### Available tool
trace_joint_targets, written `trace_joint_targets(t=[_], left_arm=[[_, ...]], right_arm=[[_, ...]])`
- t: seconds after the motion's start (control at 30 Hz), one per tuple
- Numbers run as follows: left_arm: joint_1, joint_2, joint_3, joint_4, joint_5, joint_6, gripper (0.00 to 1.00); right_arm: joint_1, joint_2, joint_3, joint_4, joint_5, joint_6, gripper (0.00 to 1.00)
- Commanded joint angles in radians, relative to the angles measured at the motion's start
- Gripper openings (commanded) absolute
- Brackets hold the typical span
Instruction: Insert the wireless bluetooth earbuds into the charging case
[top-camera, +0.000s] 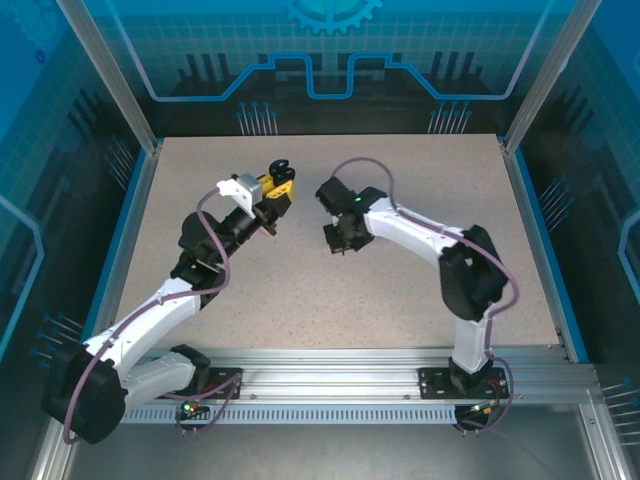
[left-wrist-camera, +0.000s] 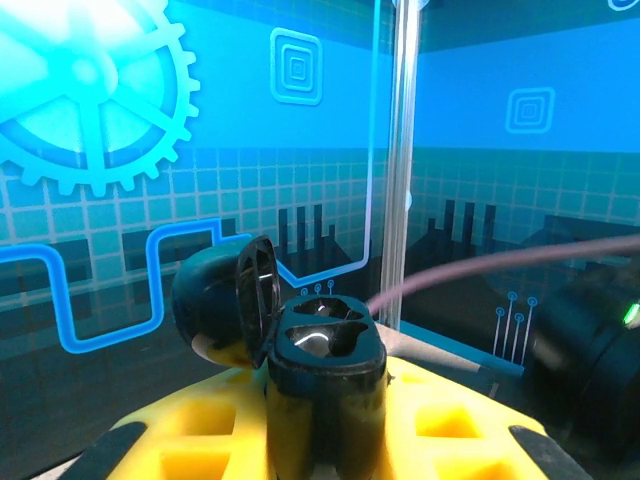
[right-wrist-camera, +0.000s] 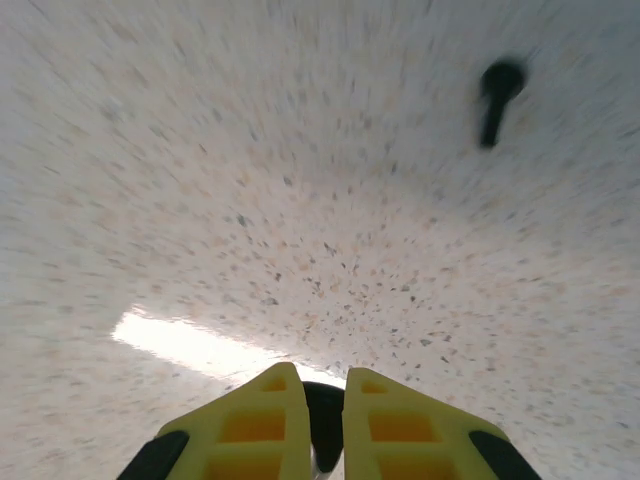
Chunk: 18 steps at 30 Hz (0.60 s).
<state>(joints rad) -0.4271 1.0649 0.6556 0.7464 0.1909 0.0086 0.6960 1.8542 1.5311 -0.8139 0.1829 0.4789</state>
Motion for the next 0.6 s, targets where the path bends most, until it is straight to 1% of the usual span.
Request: trace_joint_targets(t=[0.0, 0.17, 0.3, 0.33, 0.47, 0.57], left_arm=[[-0.017, -0.008, -0.019, 0.05, 0.03, 0.037, 0.0], [-0.055, -0.011, -0.033, 0.058, 0.042, 0.085, 0.0], [-0.091, 0.001, -0.038, 0.09, 0.026, 0.119, 0.0], [-0.098, 0.007, -0.033, 0.092, 0.026, 0.128, 0.0], [-0.125, 0.046, -0.005, 0.103, 0.038, 0.146, 0.0], [-0.148, 0.074, 0.028, 0.094, 0.05, 0.161, 0.0]], right_arm=[[-0.024, -0.147, 0.011, 0.027, 0.057, -0.005, 0.1], [-0.041, -0.326, 0.053, 0.061, 0.119, -0.049, 0.1], [-0.048, -0.458, 0.057, 0.174, 0.119, -0.103, 0.11], [-0.047, -0.481, 0.054, 0.205, 0.111, -0.113, 0.1], [-0.046, -0.58, 0.022, 0.369, 0.004, -0.164, 0.1], [-0.043, -0.62, -0.001, 0.459, -0.076, -0.177, 0.1]])
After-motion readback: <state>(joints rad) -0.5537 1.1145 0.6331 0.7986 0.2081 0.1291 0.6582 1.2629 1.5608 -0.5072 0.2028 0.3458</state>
